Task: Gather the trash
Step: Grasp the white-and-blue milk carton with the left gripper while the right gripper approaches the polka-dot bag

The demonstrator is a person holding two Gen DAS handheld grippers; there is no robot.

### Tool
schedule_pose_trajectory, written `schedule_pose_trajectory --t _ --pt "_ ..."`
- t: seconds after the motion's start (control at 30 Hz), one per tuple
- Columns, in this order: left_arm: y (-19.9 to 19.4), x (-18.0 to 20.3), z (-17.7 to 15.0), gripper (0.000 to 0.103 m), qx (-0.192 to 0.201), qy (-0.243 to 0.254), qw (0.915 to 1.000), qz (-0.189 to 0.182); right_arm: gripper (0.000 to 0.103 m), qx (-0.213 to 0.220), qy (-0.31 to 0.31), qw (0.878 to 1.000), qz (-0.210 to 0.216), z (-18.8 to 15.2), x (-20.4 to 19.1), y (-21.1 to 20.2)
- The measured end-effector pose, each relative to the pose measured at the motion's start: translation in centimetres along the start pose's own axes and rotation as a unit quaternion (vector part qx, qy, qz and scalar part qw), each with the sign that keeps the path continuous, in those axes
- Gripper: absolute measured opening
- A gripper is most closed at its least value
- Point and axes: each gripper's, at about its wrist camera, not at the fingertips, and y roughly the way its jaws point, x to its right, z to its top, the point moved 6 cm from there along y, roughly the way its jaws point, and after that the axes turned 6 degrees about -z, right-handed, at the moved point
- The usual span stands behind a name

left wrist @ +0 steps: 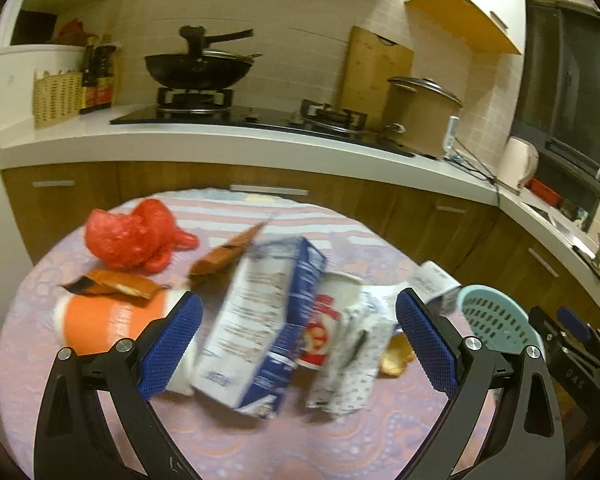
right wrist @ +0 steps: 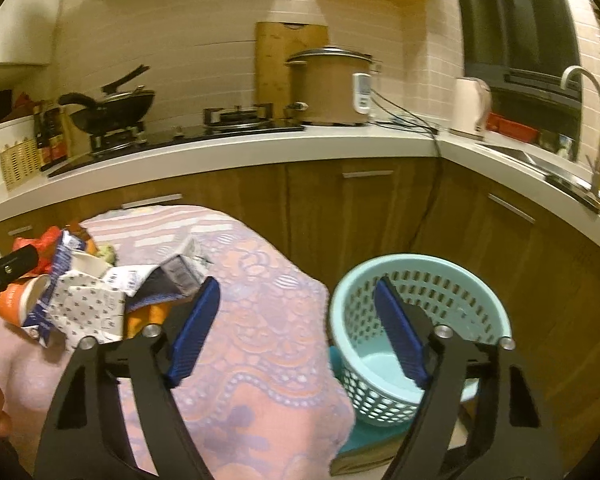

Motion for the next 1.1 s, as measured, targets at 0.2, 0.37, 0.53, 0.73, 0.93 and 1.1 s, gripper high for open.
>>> schedule_pose_trajectory --t 0.2,0.37,0.53,0.73,0.93,1.1 --pt "1.1 -1.7 0.8 0.091 -0.035 -0.007 0.9992 -0.017 0.066 0.006 -0.026 0.998 0.053 0.8 -3.9 -0.4" --pt "3.2 -3.8 -0.5 0.087 -0.078 -0.022 0.9958 -0.043 0.066 0.004 -0.053 0.996 0.074 0.3 -6.5 -0.7" --pt "5.5 -4.3 -1.0 0.083 -0.094 -0.018 0.9939 -0.056 0.066 -0.011 -0.065 0.994 0.082 -0.5 -7.6 -0.2" --pt "6.3 -3.2 -1.5 0.082 -0.101 0.009 0.9934 -0.054 0.066 -0.021 -0.079 0.993 0.091 -1.0 -8.8 0.3" --pt "6.1 -2.7 -2.0 0.082 -0.113 0.027 0.9915 -0.059 0.066 -0.029 -0.09 0.991 0.098 -1.6 -9.7 0.7" --pt "6.0 -3.0 -2.6 0.083 -0.119 0.03 0.9901 -0.068 0.066 -0.036 -0.084 0.991 0.096 -1.7 -9.5 1.2"
